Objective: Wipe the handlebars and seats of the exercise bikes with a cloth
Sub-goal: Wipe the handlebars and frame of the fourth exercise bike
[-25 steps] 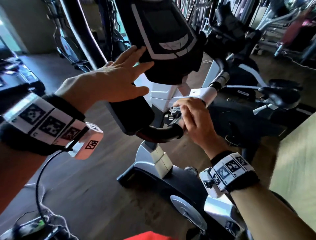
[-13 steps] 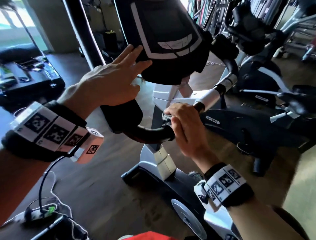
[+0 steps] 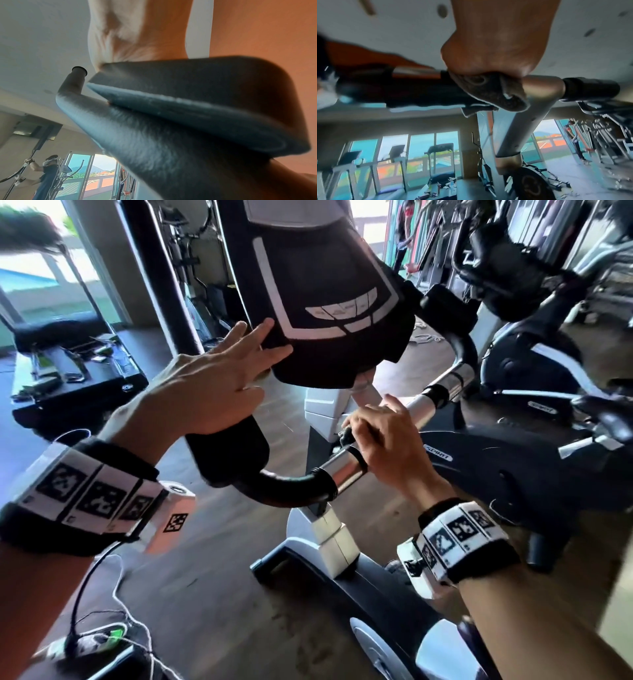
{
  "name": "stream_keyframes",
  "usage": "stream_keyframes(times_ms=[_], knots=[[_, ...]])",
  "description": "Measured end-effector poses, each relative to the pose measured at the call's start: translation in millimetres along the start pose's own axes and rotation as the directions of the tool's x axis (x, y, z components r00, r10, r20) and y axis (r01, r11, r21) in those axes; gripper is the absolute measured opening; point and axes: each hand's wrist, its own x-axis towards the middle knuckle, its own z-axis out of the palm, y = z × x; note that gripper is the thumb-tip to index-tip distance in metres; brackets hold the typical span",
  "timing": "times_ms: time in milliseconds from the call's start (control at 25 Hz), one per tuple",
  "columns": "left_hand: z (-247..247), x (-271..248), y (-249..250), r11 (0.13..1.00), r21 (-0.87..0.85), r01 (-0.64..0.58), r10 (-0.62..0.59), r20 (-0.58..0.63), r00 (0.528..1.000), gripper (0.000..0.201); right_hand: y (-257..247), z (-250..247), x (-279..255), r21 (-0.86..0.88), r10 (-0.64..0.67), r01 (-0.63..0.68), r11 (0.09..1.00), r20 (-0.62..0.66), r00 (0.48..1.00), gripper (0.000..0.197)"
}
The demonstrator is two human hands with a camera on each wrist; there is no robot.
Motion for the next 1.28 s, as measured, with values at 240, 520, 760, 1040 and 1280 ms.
stream_keyframes(times_ms=[240, 520, 760, 1040, 1280], knots=[[0, 0, 2, 0.999, 0.031, 0.006, -0.006, -0.001, 1.000, 0.080, 14, -2, -23, -0.043, -0.108, 0.104, 0.994, -0.103, 0.989, 0.041], [0, -1, 5, 0.999, 0.046, 0.014, -0.013, -0.025, 1.000, 0.080, 0, 12, -16, -0.084, 0.039, -0.054, 0.995, -0.172, 0.984, 0.037], [2, 2, 4, 0.998, 0.059, 0.014, -0.011, -0.055, 0.998, 0.079, -50, 19, -26, -0.049, -0.109, 0.104, 0.993, -0.129, 0.986, 0.030], [2, -2, 4, 0.999, 0.042, -0.019, 0.021, -0.054, 0.998, 0.074, 9, -1, -11, -0.066, -0.168, 0.164, 0.984, -0.074, 0.983, 0.043], [5, 0, 5, 0.997, 0.083, -0.009, 0.015, -0.080, 0.997, 0.074, -13, 26, -30, 0.071, 0.035, -0.011, 0.997, -0.354, 0.935, 0.041]])
